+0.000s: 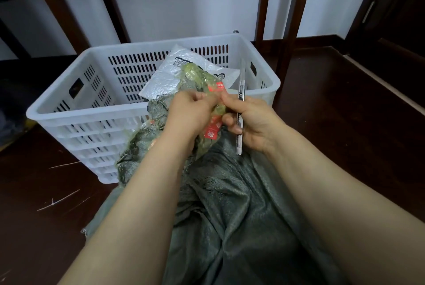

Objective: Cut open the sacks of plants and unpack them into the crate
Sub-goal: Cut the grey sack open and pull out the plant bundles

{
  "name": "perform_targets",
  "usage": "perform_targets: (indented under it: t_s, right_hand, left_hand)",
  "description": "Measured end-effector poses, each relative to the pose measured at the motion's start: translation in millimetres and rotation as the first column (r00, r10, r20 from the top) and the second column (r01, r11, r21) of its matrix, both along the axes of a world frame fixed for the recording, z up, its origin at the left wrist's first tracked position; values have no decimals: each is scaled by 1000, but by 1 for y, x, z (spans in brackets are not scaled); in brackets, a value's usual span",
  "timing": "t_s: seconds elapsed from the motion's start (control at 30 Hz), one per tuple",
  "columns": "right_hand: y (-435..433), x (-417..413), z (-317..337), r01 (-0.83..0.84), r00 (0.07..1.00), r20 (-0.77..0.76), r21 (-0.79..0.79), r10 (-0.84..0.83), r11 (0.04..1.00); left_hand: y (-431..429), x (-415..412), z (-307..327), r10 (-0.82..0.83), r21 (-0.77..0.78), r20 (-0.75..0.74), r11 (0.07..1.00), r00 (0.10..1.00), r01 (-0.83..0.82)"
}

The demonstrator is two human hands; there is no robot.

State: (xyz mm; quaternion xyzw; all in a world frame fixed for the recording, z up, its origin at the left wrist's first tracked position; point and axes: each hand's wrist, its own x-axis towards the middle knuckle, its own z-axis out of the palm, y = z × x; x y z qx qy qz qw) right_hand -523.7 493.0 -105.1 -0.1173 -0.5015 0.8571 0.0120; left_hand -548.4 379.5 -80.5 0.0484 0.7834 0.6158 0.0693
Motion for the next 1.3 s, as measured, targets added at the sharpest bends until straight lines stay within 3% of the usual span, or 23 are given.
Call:
perform_targets:
  t_s: [0.07, 0.17, 0.33, 0.43, 0.57, 0.63, 0.7, 0.87, 1.03, 1.3]
  right_hand:
    - [2, 2, 2, -28, 999, 18, 70, 27, 997]
    - [6, 4, 3, -30, 997, 76, 194, 16, 981]
    - [25, 13, 27, 7, 985, 142, 525, -96, 851]
    - [38, 27, 50, -127, 991, 128, 730, 48, 671]
    - [44, 43, 77, -272, 961, 241, 915, 137, 299]
    - [44, 47, 86, -287, 954, 268, 945, 135, 157]
    - [42, 49, 90, -278, 954, 266, 958, 140, 76]
    - [34, 47, 91, -244, 959, 248, 969, 139, -46]
    - [25, 48, 92, -276, 949, 291, 953, 124, -127]
    - [1, 51, 90, -206, 976, 217, 896, -17, -394]
  left_hand:
    - [0, 0, -1, 4, 140, 111, 990, 994, -20]
    - [-2, 0, -6, 10, 163, 152, 986, 988, -35]
    - [-8, -9, -23, -24, -61, -100, 998, 995, 18]
    - [-14, -13, -27, -36, -71, -200, 997, 979, 22]
    - [-13, -17, -30, -29, 10, -181, 999, 983, 32]
    - [-11, -17, -30, -24, 26, -155, 999, 988, 28]
    - [-8, -17, -30, -20, 32, -138, 999, 990, 25]
    - [-3, -16, -32, -29, 18, -149, 999, 988, 32]
    - [-2, -16, -33, -31, -90, -228, 996, 973, 11]
    - [0, -11, -33, -29, -272, -425, 957, 905, -97]
